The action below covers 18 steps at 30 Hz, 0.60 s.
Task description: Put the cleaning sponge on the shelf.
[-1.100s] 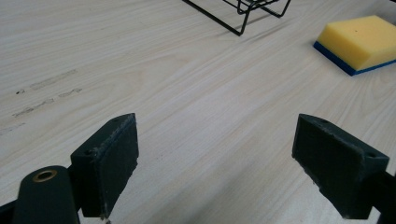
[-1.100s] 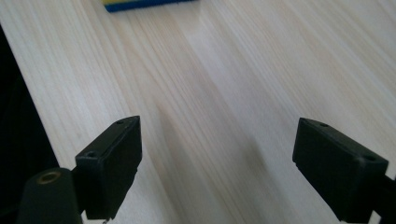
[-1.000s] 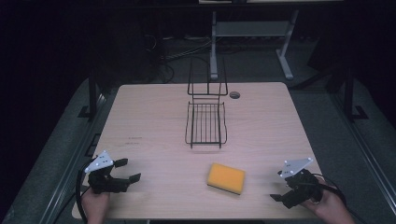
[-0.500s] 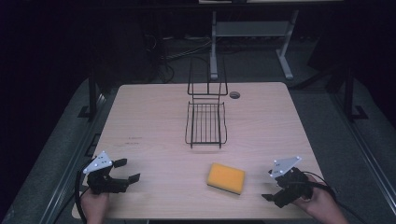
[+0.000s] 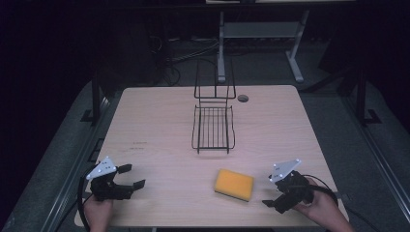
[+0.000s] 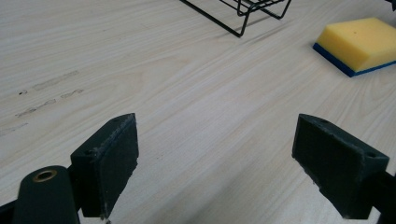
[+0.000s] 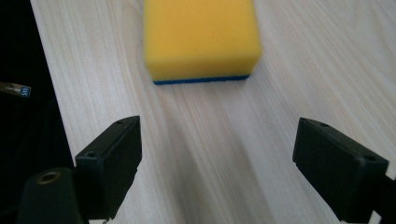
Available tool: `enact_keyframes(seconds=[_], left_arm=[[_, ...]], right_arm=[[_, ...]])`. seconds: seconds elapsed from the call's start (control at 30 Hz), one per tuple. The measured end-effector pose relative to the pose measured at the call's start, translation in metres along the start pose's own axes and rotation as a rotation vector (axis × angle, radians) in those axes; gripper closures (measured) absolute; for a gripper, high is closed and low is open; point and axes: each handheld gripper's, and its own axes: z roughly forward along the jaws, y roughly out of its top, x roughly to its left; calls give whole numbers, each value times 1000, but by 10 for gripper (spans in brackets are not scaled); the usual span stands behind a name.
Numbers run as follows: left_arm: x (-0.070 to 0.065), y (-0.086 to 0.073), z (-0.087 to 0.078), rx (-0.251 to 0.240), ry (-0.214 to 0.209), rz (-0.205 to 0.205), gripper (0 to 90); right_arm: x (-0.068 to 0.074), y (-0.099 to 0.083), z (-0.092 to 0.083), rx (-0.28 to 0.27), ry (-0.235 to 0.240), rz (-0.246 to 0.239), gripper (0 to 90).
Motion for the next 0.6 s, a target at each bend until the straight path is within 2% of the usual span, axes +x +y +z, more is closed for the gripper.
enact_keyframes(seconds=[0.33, 0.6], left_arm=[[2, 0, 0, -3, 0, -4, 141], [1, 1, 0, -4, -2, -2, 141]], right_arm=[[0, 14, 6, 3, 23, -11, 153], [2, 34, 11, -4, 51, -38, 152]])
